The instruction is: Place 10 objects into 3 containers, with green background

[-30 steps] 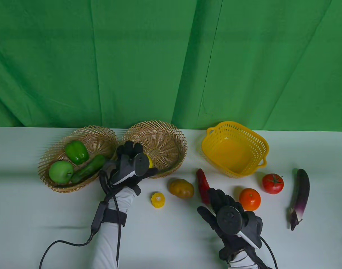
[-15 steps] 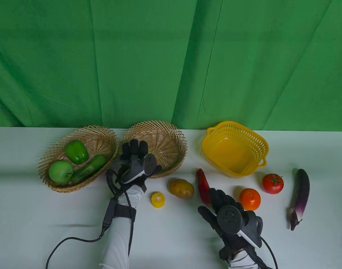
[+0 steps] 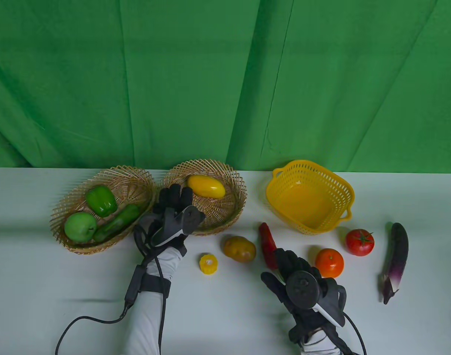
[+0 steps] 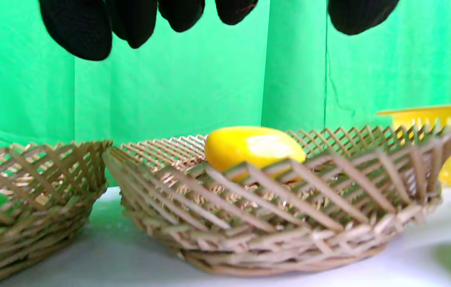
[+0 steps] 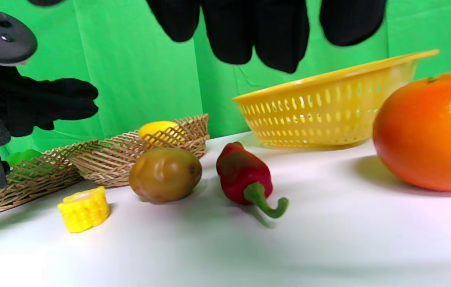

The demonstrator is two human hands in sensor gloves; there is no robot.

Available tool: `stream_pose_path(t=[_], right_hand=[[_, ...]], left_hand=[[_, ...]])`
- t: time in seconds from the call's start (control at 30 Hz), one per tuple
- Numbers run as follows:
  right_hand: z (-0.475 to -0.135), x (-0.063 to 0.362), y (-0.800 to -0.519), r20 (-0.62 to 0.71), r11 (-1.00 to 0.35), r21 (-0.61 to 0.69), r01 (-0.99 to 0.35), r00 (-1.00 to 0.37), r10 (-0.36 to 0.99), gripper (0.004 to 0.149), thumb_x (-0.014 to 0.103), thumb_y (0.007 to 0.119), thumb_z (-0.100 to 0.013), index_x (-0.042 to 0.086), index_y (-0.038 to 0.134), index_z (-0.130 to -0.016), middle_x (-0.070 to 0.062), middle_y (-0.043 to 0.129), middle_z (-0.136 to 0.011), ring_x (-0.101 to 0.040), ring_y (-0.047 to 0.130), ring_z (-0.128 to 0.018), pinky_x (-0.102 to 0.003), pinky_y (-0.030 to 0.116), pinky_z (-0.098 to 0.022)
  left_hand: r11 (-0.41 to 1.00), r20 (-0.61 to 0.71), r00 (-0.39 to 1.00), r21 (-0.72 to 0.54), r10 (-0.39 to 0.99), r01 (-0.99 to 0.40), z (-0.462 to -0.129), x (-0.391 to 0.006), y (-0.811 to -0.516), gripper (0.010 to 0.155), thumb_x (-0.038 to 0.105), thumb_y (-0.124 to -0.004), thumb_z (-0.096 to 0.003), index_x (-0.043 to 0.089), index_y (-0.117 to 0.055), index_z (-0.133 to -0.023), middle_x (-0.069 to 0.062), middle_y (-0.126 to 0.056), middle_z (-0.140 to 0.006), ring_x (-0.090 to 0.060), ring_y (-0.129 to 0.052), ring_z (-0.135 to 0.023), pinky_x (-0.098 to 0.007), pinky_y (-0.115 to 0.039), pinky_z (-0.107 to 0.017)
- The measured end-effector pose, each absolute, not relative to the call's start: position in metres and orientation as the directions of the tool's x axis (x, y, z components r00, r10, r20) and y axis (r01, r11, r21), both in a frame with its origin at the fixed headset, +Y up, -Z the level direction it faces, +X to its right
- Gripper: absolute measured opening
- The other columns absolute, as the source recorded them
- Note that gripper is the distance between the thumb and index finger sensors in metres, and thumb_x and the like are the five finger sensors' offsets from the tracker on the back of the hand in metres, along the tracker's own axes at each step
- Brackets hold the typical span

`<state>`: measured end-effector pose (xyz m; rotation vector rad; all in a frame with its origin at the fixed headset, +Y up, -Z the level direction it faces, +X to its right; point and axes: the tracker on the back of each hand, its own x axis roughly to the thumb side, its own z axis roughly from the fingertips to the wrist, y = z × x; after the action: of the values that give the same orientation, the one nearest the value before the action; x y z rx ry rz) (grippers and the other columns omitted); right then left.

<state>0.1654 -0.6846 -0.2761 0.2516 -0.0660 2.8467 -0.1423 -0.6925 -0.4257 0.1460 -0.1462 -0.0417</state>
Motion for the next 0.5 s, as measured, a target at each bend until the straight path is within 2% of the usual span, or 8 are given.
stream_pose_path(t=[0.17,0.5], right_hand=[[-0.276,0.165,-0.684,0.182,-0.958,-0.023,-0.285,-0.944,0.276,0.078,0.067,0.051,-0.056,0.019,0.046,-0.117,-0.021,0.059,-0.118,-0.052,0.064,-0.101,-0.073,0.051,-0.071],[-0.276,0.164,-0.685,0.184,-0.96,-0.02,-0.28,-0.945,0.272,0.078,0.067,0.051,-0.056,0.019,0.046,-0.117,-0.021,0.059,-0.118,-0.052,0.064,-0.101,-0.073,0.051,-0.071]], left_hand=[[0.977,0.211,0.977,0.214,-0.029,-0.017,-0.407,-0.145,-0.684,0.076,0.065,-0.058,-0.0559,0.022,-0.044,-0.117,-0.018,-0.053,-0.12,-0.049,-0.066,-0.106,-0.063,-0.068,-0.065],[0.968,0.366,0.927,0.192,0.08,-0.159,-0.372,-0.149,-0.689,0.071,0.064,-0.059,-0.0558,0.025,-0.054,-0.114,-0.014,-0.066,-0.116,-0.045,-0.077,-0.101,-0.06,-0.072,-0.063]])
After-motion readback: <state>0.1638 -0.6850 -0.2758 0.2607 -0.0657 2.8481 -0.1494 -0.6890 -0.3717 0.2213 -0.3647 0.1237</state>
